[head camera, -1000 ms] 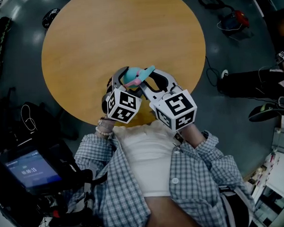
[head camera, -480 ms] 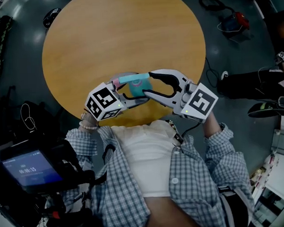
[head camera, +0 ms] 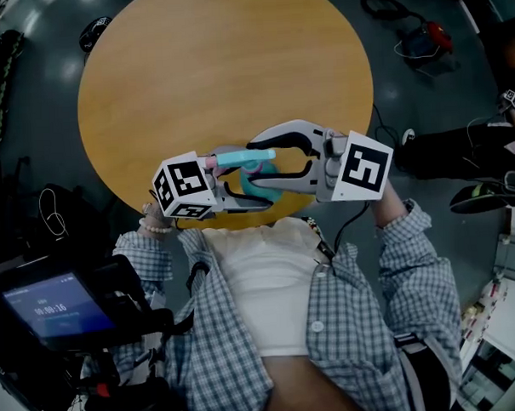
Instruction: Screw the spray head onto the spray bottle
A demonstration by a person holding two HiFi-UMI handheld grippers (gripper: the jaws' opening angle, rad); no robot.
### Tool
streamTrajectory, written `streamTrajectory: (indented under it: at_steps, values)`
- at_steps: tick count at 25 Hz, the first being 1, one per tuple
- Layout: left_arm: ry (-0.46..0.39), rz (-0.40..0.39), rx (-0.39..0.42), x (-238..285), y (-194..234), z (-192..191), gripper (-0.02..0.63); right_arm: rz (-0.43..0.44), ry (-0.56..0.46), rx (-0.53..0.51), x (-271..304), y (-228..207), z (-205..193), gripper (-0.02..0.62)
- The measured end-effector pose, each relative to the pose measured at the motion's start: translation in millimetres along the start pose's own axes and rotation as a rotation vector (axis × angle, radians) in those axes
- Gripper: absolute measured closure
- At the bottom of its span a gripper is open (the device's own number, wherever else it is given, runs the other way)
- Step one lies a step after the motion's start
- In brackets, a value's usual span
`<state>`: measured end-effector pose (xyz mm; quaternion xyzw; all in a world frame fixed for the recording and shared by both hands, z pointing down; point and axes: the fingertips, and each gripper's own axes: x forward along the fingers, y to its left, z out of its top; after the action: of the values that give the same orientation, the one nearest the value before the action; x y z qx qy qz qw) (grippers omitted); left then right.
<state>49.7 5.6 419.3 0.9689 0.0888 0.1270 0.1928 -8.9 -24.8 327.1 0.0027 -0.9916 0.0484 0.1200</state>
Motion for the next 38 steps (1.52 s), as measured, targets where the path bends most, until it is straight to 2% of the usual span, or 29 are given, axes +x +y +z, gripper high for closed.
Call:
streamTrajectory:
  at_steps: [3, 4, 7, 14, 18, 23, 26, 29, 32, 36, 38]
  values:
    - [0.0, -0.013, -0.01, -1, -2, -1, 0.213, 0.037, 0.0, -0.026, 4, 4, 2, 0.425]
    - [0.004, -0.008, -0.008, -1, -2, -2, 0.213, 0.046, 0.004, -0.031, 4, 5, 1, 0.451]
    - [0.027, 0.055, 0.005, -1, 7, -6, 0.213, 0.015, 0.034, -0.031, 4, 2, -5, 0.465]
    - [0.039, 0.343, -0.017, -7, 48, -17, 0.213, -0.335, 0.106, -0.044, 9, -23, -25, 0.469]
    - [0.065, 0.514, -0.029, -13, 70, -24, 0.213, -0.55, 0.082, 0.06, 4, -42, -36, 0.471]
    - [0.136, 0.736, 0.007, -19, 94, -37, 0.213, -0.799, 0.072, 0.201, -6, -60, -52, 0.471]
    - [0.18, 0.876, 0.031, -23, 106, -39, 0.213, -0.92, 0.037, 0.29, -12, -67, -57, 0.471]
    - [0.235, 1.002, 0.027, -28, 115, -39, 0.213, -1.006, 0.007, 0.357, -17, -71, -61, 0.471]
    - [0.239, 0.997, 0.007, -27, 116, -42, 0.213, -1.004, 0.016, 0.354, -16, -73, -63, 0.471]
    - [0.204, 0.898, -0.016, -25, 113, -46, 0.213, -0.849, 0.059, 0.279, -8, -70, -64, 0.467]
    - [0.177, 0.85, -0.02, -27, 112, -44, 0.213, -0.763, 0.071, 0.232, -6, -63, -62, 0.402]
